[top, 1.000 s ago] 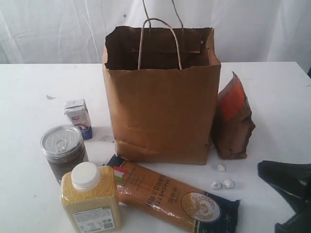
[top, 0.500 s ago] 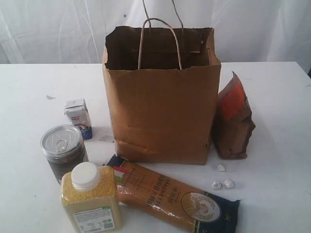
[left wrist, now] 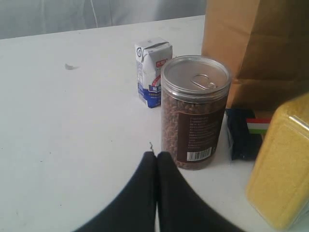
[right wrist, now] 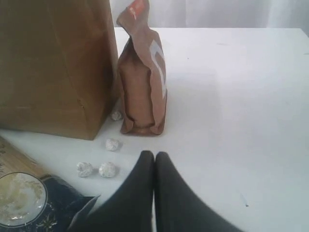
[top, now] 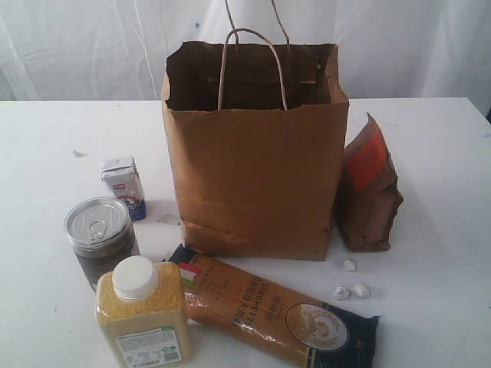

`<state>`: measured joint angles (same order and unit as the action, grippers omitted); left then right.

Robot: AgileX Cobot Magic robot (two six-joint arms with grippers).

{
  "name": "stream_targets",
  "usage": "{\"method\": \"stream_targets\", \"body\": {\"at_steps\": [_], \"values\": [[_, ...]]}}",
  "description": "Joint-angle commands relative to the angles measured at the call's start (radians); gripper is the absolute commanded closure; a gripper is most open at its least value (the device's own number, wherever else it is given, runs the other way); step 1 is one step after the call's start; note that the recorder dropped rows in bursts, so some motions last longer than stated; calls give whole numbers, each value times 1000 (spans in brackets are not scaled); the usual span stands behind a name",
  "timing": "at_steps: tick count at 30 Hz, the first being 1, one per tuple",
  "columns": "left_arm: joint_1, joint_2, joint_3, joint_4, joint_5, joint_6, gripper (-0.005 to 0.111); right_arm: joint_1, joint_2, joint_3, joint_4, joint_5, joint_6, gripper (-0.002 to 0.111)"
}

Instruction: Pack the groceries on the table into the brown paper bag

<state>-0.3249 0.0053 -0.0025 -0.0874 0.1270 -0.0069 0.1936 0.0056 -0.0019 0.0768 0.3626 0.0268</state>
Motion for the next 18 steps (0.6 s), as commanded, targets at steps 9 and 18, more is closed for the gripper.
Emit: {"method": "stream_targets", "body": {"at_steps": [9, 18], "values": [[3, -5, 3, -7, 0, 7, 107, -4, -6, 2, -6, -7, -10, 108], [3, -5, 3, -7, 0, 7, 107, -4, -6, 2, 0, -8, -51, 108]]}}
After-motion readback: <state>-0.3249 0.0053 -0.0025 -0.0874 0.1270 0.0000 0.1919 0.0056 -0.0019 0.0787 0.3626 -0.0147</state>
